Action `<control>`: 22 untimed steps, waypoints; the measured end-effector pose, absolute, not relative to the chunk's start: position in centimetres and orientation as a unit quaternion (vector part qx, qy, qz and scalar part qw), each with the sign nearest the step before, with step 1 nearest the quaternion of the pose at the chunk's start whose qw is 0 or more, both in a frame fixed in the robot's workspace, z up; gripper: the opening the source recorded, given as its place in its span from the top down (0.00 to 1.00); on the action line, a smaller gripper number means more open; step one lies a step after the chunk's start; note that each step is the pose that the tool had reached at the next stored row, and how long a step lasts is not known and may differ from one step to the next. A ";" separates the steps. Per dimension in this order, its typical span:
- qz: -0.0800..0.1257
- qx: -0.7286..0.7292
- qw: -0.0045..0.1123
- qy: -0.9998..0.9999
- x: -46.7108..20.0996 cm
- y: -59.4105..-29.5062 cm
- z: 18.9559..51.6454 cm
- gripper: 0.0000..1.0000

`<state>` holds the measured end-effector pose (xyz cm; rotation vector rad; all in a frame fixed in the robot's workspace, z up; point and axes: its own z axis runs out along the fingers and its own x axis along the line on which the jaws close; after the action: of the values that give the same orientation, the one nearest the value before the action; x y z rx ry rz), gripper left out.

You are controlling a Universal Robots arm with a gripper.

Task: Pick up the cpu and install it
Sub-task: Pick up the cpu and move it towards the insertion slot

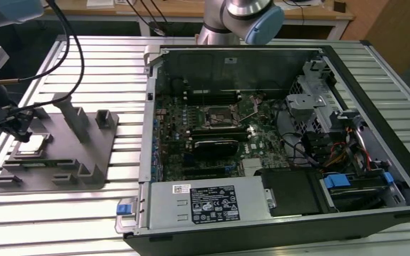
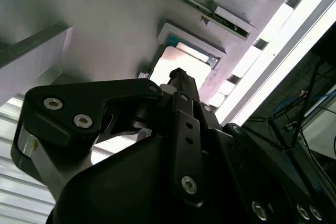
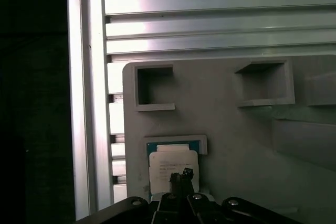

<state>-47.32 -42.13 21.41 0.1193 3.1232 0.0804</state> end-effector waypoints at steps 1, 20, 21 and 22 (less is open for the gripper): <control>0.026 0.038 0.008 0.999 -47.3 -42.1 21.2 0.89; 0.026 0.038 0.008 0.999 -47.6 -42.0 19.6 0.89; 0.026 0.038 0.008 0.999 -47.6 -42.0 19.6 0.89; 0.026 0.038 0.008 0.999 -47.6 -41.9 19.6 0.89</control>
<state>-47.61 -41.92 19.60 0.1194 3.1231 0.0803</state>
